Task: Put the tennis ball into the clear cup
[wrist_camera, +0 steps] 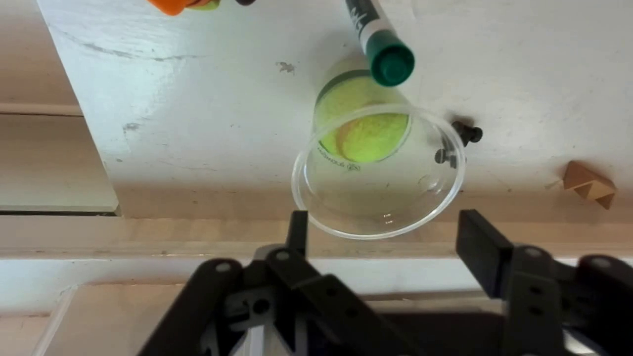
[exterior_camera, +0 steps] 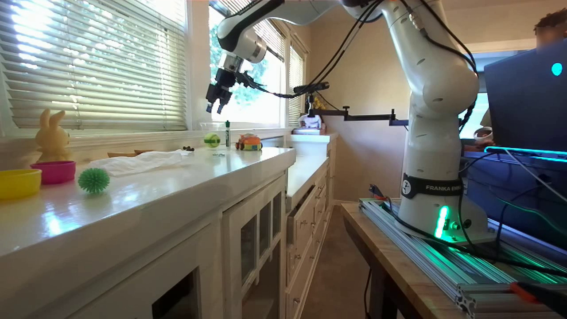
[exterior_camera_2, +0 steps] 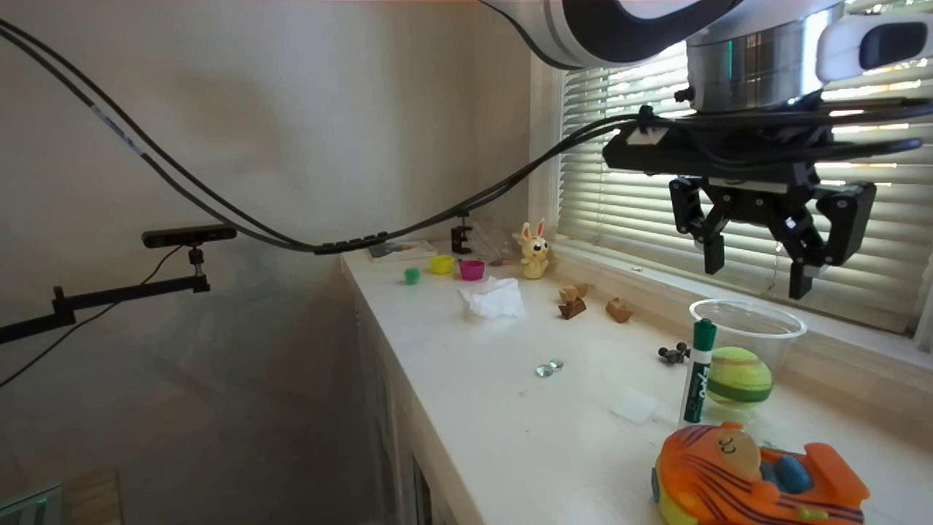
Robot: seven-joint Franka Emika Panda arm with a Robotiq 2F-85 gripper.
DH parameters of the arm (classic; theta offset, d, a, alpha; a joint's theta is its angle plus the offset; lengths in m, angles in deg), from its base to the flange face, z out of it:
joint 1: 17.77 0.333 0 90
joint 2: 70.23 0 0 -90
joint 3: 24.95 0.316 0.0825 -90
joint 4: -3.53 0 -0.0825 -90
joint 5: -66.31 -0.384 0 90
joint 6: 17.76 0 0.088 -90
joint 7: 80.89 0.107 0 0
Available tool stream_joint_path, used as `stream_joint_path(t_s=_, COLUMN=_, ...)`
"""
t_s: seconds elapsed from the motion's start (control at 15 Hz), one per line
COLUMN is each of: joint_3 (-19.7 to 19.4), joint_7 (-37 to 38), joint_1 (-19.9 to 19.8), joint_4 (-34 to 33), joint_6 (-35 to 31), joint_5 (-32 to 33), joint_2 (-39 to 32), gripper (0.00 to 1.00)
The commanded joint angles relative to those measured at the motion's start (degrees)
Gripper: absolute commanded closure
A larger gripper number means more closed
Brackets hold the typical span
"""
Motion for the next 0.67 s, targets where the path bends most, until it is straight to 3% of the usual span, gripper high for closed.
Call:
stream_joint_path(t_s=0.0, joint_3=0.90, joint_7=-0.91, joint_1=-1.09, joint_4=-1.95, joint_6=-0.13, joint_5=-2.21, joint_2=-1.00, gripper=0.00)
stream_joint_path(t_s=0.27, joint_3=0.78, joint_7=-0.49, joint_1=-1.09, joint_4=-2.20, joint_6=0.23, joint_5=-2.06, joint_2=-0.94, gripper=0.00)
stream_joint_path(t_s=0.6, joint_3=1.37, joint_7=1.54, joint_1=0.40, joint_4=-1.55, joint_6=8.15, joint_5=-1.53, joint_2=3.15, gripper=0.00)
